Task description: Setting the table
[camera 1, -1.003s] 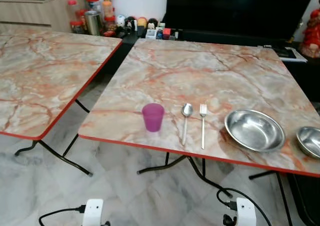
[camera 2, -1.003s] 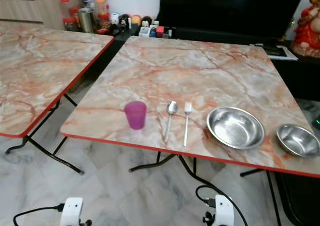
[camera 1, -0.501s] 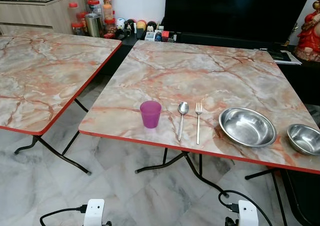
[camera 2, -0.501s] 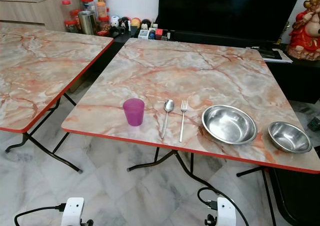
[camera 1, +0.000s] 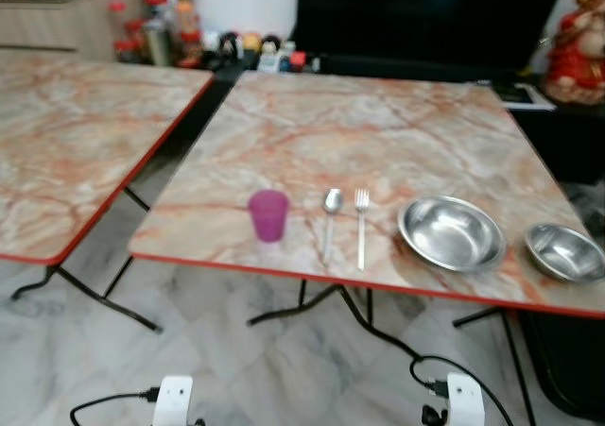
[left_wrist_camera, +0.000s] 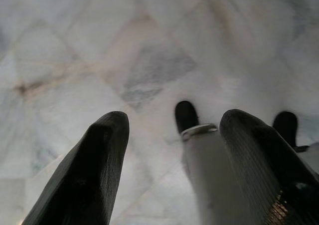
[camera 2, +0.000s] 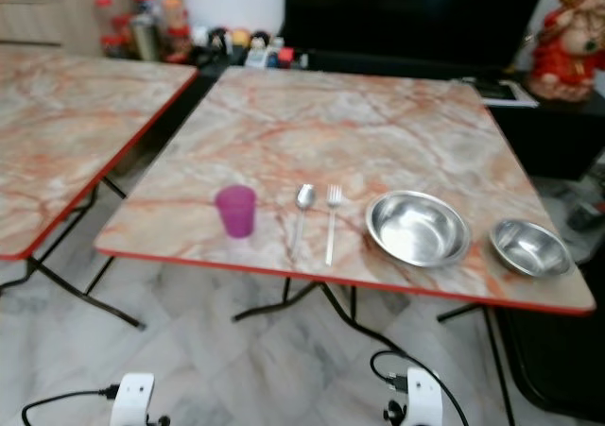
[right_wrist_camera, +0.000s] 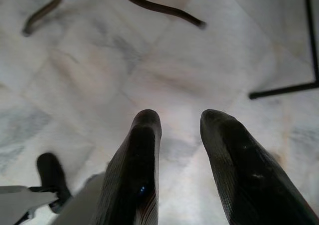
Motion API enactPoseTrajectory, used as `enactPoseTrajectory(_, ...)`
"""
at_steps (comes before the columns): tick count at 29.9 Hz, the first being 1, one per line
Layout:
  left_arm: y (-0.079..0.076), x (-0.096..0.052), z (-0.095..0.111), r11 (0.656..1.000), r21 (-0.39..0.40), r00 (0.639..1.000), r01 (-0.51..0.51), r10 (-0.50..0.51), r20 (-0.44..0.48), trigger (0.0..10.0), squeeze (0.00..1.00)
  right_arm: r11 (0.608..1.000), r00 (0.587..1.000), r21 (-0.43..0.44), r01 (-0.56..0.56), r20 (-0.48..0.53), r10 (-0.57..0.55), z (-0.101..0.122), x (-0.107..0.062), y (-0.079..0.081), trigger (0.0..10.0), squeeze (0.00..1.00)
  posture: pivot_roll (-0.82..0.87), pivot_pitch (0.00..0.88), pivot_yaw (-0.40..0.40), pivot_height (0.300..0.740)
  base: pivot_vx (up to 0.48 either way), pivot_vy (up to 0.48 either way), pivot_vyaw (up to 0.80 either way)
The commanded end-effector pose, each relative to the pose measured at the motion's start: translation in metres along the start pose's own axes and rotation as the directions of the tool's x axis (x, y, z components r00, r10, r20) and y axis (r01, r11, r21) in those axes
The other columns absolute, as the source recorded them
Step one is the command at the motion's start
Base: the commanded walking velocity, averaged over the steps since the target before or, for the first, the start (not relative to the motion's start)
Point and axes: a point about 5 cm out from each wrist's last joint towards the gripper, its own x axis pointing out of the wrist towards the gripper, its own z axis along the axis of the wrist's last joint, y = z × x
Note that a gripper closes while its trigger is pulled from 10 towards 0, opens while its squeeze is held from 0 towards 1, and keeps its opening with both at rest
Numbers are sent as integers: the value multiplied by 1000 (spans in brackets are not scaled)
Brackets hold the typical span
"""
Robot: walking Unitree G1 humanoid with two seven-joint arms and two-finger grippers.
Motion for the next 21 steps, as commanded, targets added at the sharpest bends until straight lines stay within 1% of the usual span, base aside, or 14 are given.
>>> enactPoseTrajectory(1, -2, 0, -2, 1000, 10, 1000, 6, -6, -7, 10000, 0, 1000, 1000, 0, 3, 0, -3, 0, 0, -1, 10000, 0, 4, 0, -52, 740, 0, -300, 0)
enactPoseTrajectory(21, -4, 0, -4, 1000, 14, 1000, 6, -6, -7, 10000, 0, 1000, 1000, -11, 4, -5, -4, -2, -1, -2, 10000, 0, -1, 0, -54, 740, 0, -317, 0)
